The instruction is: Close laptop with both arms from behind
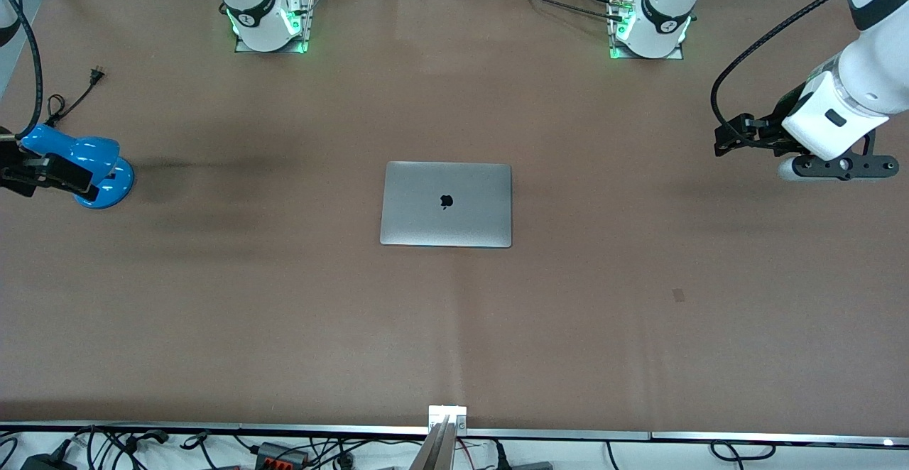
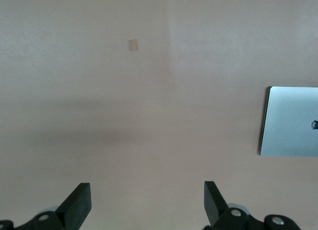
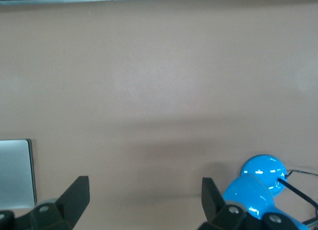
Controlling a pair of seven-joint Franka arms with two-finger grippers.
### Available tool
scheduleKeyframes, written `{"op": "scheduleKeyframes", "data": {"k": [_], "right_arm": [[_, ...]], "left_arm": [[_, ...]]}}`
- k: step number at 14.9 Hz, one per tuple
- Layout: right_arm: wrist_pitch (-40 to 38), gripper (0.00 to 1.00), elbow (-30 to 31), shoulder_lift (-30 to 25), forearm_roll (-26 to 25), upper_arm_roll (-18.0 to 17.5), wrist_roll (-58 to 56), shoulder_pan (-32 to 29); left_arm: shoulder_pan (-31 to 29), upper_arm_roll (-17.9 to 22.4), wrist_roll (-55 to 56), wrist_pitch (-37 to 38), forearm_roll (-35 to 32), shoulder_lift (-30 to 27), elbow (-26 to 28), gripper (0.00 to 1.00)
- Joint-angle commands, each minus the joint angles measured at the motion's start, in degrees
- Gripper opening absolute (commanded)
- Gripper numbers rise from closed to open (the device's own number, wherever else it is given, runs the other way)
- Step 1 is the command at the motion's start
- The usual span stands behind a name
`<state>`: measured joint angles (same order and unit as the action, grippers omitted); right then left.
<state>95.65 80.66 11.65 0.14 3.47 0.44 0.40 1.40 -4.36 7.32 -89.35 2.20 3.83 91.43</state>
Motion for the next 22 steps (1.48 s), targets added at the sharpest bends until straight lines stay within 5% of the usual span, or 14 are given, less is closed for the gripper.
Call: {"op": "scheduleKeyframes", "data": {"k": [1, 4, 22], "right_arm": [[3.83, 1.0, 11.42, -7.67, -1.19, -0.74, -0.53, -0.49], [3.67, 1.0, 15.93, -11.29, -1.19, -0.74, -0.79, -0.31], [0.33, 1.0, 15.5, -12.18, -1.02, -0.74, -1.76, -0.49]], "left_arm": [[0.53, 1.19, -1.44, 2.5, 0.7, -1.11, -0.47, 1.0], [0.35, 0.58, -1.26, 1.99, 0.71, -1.11, -1.34, 1.0], [0.27, 0.66, -1.44, 1.98, 0.61, -0.58, -1.61, 1.0]]}}
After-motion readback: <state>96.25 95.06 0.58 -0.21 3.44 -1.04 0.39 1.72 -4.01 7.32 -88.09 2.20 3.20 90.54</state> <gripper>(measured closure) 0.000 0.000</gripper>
